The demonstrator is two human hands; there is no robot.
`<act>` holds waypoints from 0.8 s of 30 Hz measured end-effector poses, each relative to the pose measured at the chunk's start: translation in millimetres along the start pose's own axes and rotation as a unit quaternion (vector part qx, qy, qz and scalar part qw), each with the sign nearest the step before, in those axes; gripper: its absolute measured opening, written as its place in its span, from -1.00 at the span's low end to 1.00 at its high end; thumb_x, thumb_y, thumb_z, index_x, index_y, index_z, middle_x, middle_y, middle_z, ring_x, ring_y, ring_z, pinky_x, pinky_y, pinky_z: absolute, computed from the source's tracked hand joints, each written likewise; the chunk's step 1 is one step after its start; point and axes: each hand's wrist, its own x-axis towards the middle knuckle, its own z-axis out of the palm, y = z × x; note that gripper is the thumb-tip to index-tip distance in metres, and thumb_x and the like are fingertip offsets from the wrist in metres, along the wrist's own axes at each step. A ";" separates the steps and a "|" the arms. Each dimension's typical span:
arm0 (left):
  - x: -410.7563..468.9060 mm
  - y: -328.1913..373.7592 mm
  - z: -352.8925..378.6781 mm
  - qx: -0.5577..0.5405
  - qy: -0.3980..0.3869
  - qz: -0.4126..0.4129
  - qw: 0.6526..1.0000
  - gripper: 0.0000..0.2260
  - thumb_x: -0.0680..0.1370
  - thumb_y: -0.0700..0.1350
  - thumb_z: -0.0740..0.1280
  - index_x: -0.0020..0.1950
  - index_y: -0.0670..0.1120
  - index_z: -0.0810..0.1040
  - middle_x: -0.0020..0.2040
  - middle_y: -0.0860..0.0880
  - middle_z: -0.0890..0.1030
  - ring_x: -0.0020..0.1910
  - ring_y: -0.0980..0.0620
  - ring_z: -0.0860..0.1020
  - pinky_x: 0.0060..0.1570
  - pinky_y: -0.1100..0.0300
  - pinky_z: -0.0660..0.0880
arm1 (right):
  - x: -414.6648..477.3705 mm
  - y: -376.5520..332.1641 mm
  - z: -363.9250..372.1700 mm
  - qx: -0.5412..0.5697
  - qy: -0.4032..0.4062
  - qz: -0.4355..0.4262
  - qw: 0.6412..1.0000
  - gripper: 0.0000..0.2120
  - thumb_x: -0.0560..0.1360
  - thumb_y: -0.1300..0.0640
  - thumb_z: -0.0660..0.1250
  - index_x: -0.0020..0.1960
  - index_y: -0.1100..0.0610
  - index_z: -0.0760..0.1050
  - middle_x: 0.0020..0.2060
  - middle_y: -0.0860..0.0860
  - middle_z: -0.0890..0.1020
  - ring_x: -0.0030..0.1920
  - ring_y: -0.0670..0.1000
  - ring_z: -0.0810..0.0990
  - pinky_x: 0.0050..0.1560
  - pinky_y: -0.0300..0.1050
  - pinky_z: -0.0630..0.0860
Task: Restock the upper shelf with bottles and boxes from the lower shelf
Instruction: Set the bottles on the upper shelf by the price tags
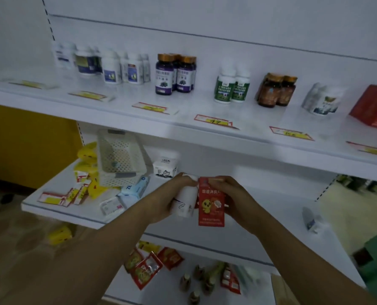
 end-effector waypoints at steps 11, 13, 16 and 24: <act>-168.3 65.5 54.3 -0.023 -0.121 0.074 0.990 -0.86 0.40 -0.09 0.33 -0.13 -0.14 0.47 -0.29 -0.17 0.55 -0.39 -0.07 0.53 -0.36 0.18 0.52 | -184.9 -87.2 64.1 -0.003 0.037 -0.116 0.993 -0.76 0.47 -0.04 0.33 -0.02 0.12 0.51 -0.17 0.10 0.64 -0.08 0.12 0.60 0.25 0.15 0.43; -191.1 79.1 65.6 -0.018 -0.129 0.091 0.987 -0.84 0.40 -0.08 0.32 -0.13 -0.15 0.44 -0.29 -0.18 0.54 -0.40 -0.07 0.52 -0.35 0.18 0.51 | -211.3 -103.5 68.8 0.009 0.059 -0.130 0.990 -0.80 0.50 -0.03 0.30 -0.01 0.10 0.48 -0.23 0.05 0.64 -0.13 0.07 0.59 0.27 0.15 0.42; -216.6 95.8 85.9 -0.009 -0.119 0.120 0.986 -0.87 0.49 -0.10 0.25 -0.07 -0.15 0.46 -0.28 -0.18 0.54 -0.38 -0.10 0.58 -0.25 0.13 0.54 | -244.9 -123.4 71.2 0.008 0.070 -0.151 0.986 -0.81 0.51 -0.03 0.29 0.00 0.07 0.52 -0.24 0.04 0.67 -0.13 0.08 0.62 0.27 0.15 0.43; -244.4 113.1 125.4 -0.019 -0.133 0.162 0.978 -0.81 0.51 -0.15 0.25 0.09 -0.17 0.44 -0.29 -0.15 0.58 -0.36 -0.09 0.59 -0.09 0.03 0.54 | -301.9 -156.3 53.8 -0.006 0.109 -0.192 0.975 -0.83 0.51 -0.03 0.29 0.00 0.04 0.50 -0.24 0.03 0.66 -0.12 0.05 0.62 0.27 0.11 0.47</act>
